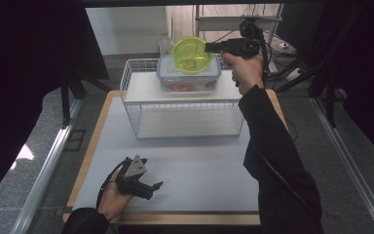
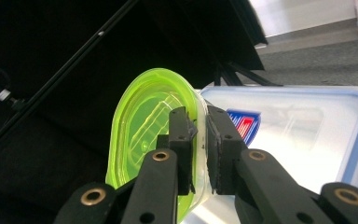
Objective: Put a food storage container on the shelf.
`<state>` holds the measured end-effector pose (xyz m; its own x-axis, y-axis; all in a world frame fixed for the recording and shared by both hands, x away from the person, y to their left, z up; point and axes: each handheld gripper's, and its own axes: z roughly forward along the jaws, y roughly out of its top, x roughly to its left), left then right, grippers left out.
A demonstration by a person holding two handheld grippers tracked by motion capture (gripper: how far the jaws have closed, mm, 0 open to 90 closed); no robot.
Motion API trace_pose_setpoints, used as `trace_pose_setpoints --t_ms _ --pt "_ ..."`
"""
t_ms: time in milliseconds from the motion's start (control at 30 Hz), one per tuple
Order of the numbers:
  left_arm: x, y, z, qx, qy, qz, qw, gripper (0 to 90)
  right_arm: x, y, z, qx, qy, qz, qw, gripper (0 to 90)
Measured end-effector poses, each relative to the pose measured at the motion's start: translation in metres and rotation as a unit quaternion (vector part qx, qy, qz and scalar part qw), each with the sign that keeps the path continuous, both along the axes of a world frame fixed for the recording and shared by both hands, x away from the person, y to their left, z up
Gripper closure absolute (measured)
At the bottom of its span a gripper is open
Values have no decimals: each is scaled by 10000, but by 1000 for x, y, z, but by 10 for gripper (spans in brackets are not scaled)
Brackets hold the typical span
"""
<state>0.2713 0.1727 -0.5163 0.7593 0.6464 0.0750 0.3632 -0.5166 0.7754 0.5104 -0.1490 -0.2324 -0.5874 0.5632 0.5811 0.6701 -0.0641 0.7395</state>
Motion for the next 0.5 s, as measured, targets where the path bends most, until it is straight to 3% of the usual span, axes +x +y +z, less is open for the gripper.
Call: trace_pose_setpoints --t_ms 267,500 --pt "0 1 0 -35 14 -36 10000 33 29 13 -9 -56 366 -341 9987 814" --pt "0 -1 -1 -34 33 -64 10000 32 39 14 -12 88 497 -498 9975 789"
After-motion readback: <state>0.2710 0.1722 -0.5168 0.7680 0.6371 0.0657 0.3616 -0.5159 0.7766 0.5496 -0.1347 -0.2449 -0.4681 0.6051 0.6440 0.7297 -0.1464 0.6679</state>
